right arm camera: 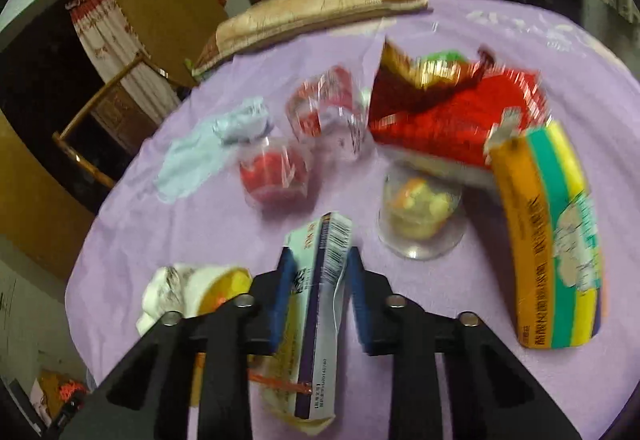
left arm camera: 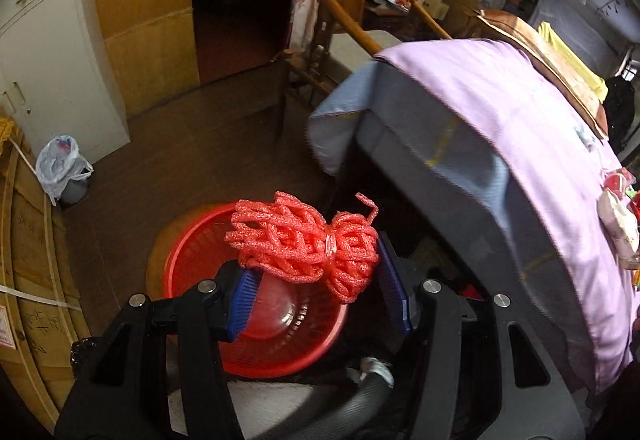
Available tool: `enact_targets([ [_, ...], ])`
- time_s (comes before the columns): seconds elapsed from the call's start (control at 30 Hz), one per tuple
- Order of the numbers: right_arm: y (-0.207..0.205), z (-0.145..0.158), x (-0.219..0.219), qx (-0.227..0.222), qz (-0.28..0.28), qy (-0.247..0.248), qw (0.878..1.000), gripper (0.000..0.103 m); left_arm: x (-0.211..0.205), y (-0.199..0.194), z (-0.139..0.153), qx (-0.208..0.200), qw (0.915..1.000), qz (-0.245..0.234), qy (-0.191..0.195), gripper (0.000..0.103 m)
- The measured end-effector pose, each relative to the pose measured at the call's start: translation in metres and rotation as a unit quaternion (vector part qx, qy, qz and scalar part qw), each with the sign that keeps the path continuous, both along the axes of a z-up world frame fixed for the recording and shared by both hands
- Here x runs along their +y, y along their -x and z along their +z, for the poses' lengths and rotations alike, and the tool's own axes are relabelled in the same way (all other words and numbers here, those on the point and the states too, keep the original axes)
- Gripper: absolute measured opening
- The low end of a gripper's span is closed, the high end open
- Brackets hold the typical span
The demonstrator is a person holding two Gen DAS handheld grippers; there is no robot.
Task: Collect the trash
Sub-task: 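Drop the red net and the medicine box into the red wastebasket with both tools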
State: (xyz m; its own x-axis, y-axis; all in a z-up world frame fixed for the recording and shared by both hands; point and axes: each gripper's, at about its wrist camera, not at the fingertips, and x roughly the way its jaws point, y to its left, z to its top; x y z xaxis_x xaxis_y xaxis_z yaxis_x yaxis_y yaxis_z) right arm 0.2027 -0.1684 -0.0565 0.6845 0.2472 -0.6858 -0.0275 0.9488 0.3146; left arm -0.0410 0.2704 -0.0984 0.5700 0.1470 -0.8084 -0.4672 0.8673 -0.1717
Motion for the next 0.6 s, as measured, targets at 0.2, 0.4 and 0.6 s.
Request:
enact_targets([
  [0.2, 0.047, 0.079, 0.012, -0.157, -0.063, 0.094, 0.981, 0.026, 0.024, 0.002, -0.018, 0.004, 0.9996, 0.012, 0.024, 0.054],
  [0.4, 0.077, 0.120, 0.062, -0.212, 0.042, 0.052, 0.975, 0.026, 0.031, -0.004, -0.033, 0.022, 0.9995, 0.011, 0.020, 0.055],
  [0.6, 0.090, 0.112, 0.152, -0.195, 0.180, 0.041, 0.963, 0.026, 0.037, -0.003, -0.043, 0.057, 0.9977, 0.036, 0.003, 0.076],
])
